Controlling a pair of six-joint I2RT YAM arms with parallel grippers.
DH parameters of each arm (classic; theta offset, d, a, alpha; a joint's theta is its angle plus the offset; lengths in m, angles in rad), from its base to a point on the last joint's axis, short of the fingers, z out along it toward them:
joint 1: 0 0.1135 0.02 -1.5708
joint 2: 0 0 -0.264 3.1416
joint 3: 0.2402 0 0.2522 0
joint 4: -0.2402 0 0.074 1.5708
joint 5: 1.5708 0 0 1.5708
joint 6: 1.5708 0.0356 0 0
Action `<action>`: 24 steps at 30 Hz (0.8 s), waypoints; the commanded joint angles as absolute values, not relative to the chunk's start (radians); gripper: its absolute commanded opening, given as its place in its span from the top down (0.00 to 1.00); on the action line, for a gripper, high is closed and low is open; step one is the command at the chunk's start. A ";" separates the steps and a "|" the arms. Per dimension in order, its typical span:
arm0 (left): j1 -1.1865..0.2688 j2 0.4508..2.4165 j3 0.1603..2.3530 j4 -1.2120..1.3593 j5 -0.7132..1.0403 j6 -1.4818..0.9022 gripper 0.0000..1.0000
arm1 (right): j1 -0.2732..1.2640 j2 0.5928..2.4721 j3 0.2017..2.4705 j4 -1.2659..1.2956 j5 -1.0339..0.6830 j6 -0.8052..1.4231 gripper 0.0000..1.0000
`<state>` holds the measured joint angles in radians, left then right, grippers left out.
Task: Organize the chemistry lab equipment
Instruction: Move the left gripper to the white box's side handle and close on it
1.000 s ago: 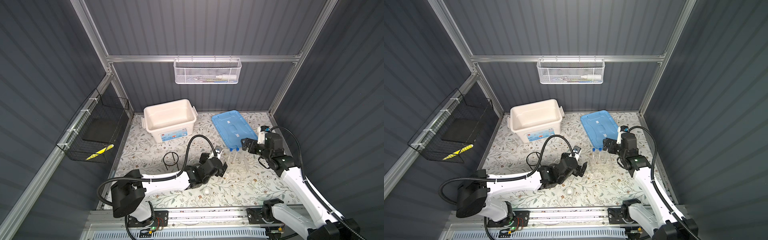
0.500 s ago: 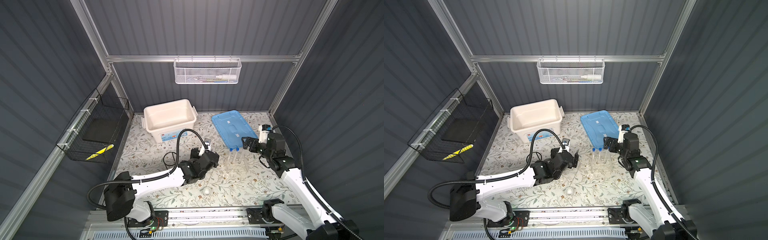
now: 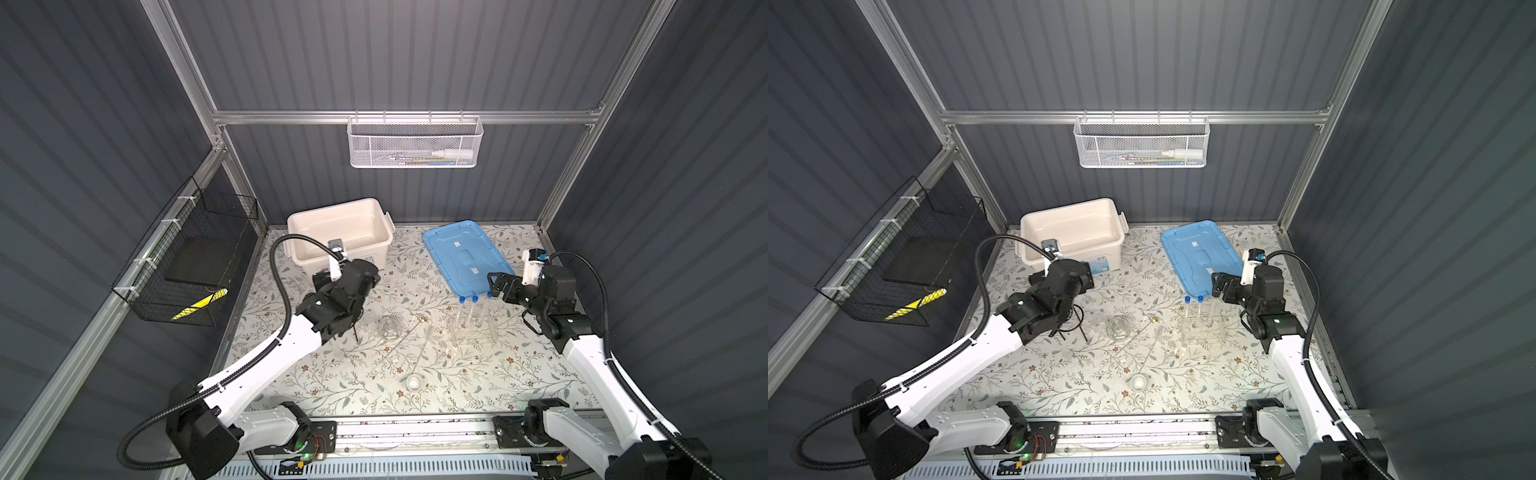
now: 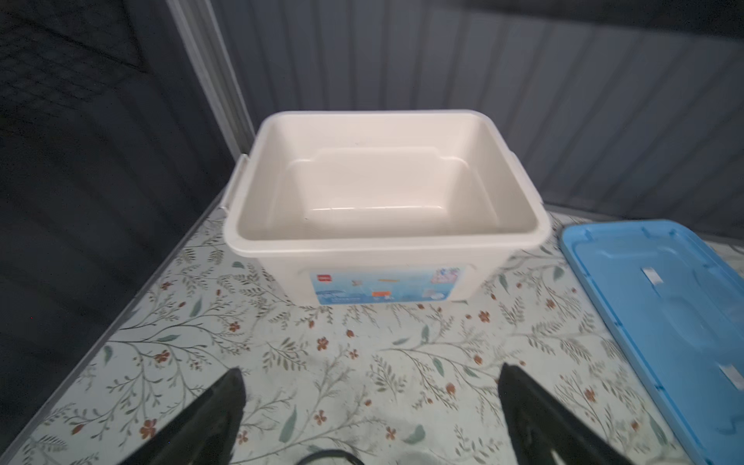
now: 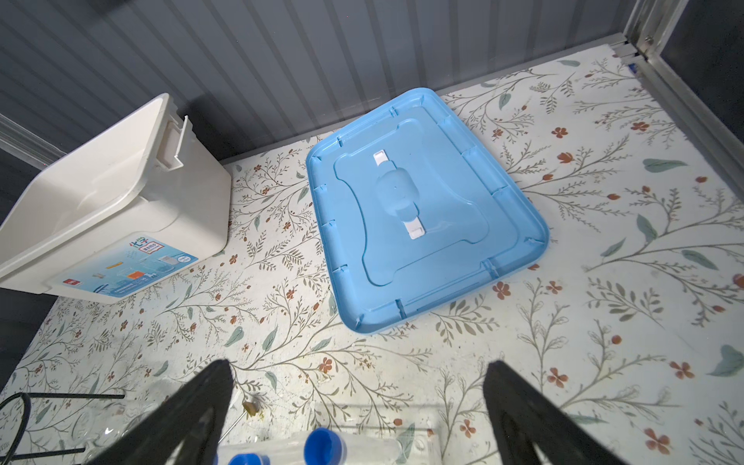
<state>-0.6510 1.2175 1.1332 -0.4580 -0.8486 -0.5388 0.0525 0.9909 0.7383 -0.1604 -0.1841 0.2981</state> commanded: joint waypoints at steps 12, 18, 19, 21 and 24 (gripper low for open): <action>-0.151 1.566 1.498 -0.647 -0.446 -0.424 0.03 | 0.021 1.025 0.764 -0.174 -0.235 0.288 0.01; -0.072 1.656 1.523 -0.594 -0.389 -0.392 0.11 | 0.013 1.018 0.759 -0.186 -0.233 0.292 0.01; -0.071 1.669 1.523 -0.584 -0.385 -0.377 0.12 | 0.013 1.019 0.759 -0.186 -0.233 0.294 0.01; -0.071 1.696 1.538 -0.580 -0.370 -0.360 0.15 | 0.011 1.021 0.758 -0.185 -0.233 0.297 0.01; -0.071 1.730 1.553 -0.569 -0.359 -0.345 0.18 | 0.009 1.031 0.758 -0.179 -0.233 0.307 0.01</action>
<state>-0.0639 1.7077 1.5127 -0.5812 -0.3981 -0.3889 0.0151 1.0306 0.7387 -0.1738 -0.2218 0.3008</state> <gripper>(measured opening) 0.819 0.989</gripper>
